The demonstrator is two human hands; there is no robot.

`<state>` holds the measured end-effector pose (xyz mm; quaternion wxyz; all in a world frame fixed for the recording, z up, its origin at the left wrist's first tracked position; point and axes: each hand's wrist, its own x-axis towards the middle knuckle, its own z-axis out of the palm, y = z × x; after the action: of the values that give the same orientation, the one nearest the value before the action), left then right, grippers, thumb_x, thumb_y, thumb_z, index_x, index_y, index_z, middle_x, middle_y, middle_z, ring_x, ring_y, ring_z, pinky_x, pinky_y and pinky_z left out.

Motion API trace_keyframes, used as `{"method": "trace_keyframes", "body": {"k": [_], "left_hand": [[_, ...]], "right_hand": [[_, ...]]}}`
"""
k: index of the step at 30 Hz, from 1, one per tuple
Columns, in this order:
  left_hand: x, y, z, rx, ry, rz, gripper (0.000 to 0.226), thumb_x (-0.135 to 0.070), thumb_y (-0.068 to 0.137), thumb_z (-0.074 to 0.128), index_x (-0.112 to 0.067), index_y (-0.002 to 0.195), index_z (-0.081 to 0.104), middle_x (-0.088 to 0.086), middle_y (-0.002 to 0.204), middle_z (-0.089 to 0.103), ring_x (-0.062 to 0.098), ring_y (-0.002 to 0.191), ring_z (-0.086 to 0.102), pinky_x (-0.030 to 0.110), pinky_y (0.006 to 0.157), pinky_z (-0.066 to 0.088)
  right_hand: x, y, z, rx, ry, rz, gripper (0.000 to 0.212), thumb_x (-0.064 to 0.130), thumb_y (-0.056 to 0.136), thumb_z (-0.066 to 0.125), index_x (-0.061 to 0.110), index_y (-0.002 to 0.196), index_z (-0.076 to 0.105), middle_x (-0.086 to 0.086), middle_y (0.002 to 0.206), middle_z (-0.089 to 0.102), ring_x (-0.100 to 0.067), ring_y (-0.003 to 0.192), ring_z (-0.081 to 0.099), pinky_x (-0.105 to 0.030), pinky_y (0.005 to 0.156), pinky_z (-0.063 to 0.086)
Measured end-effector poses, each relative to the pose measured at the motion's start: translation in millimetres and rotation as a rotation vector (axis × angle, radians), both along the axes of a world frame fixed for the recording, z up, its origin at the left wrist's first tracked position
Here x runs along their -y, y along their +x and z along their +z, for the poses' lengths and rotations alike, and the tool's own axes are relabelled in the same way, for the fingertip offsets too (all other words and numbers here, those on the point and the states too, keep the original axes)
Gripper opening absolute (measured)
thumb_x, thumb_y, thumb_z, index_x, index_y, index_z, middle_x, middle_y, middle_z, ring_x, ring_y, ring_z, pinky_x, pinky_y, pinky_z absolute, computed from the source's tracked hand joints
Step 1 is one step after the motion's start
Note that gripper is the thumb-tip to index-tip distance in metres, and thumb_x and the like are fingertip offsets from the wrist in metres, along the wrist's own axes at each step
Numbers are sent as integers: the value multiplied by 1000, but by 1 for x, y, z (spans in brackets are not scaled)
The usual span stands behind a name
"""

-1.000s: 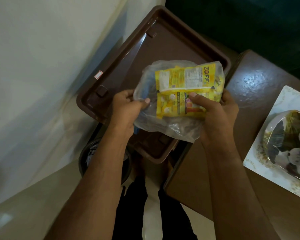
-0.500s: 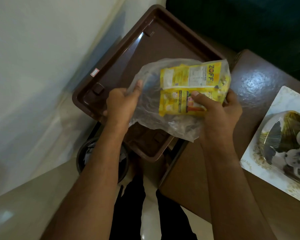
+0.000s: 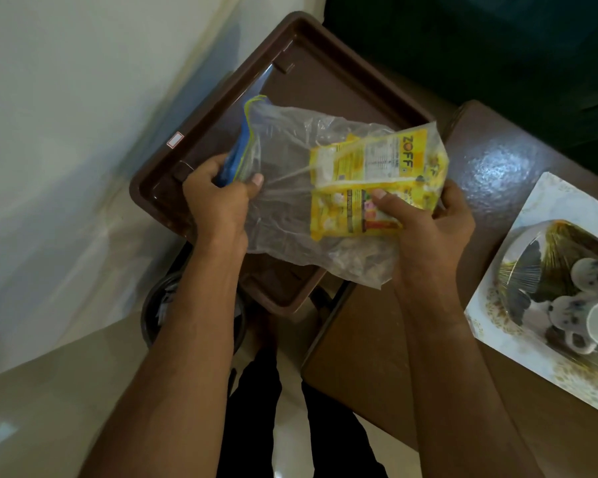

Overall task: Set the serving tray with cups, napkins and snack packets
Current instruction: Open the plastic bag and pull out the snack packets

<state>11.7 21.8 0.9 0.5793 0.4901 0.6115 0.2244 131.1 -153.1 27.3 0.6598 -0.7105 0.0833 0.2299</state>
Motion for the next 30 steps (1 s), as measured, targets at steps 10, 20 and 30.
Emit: {"method": "trace_keyframes", "body": {"k": [10,20,30], "left_hand": [[4,-1,-9,-113,170,125,36,-14,89,81,-13,123,72,-6,107,73,6,99,71,26,91,60],[109,-22,18,-70,716,-536,74,-49,85,76,-8,143,56,10,150,51,24,142,48,54,111,43],[88,-20,7,-188,944,-452,29,4,88,74,-12,110,81,2,115,76,26,127,59,47,104,49]], "right_hand": [[11,4,-3,-9,12,-119,46,0,80,87,-5,122,68,-19,112,79,-31,99,80,-52,86,67],[-5,-14,-15,-8,-78,-167,34,13,79,91,-10,96,72,-30,92,76,-30,82,75,-61,79,65],[-22,-31,1,-158,110,2,47,5,89,84,-6,130,63,-22,120,77,-35,110,78,-59,97,62]]}}
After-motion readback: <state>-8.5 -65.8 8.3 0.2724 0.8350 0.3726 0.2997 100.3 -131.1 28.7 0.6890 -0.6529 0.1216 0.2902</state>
